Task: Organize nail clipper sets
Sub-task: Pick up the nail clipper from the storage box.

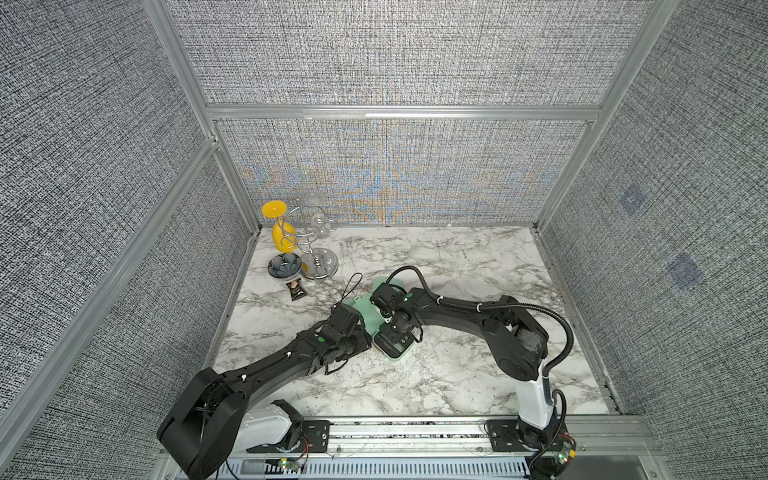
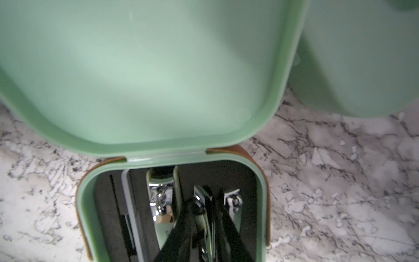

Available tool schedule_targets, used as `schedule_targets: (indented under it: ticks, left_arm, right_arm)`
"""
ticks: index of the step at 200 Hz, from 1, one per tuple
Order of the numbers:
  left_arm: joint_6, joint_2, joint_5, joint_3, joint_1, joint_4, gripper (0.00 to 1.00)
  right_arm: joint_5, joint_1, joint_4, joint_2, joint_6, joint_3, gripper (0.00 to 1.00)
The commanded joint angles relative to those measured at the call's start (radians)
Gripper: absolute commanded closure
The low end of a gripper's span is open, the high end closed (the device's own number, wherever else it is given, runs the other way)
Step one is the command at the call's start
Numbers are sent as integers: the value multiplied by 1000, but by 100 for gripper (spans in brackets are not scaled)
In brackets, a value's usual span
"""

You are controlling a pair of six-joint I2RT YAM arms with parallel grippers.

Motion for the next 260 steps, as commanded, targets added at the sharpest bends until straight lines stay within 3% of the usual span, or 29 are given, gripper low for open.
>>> schedule_targets:
  ticks: [1,33,205,260]
  left_arm:
    - [2,2,-8,8,0,6,49]
    - [1,2,-8,10,0,6,48]
    - [2,-3,-7,5,-1,8,48]
    - [2,-7,-8,2,-1,6,49]
  right_arm:
    - [-53,2,-4,29,5,-11,83]
    - [-53,3,-9,30,6,-7,100]
    - [-32,-18,-41,-141,26,-26,100]
    - [83,-63,-75,-219,62,-63,100]
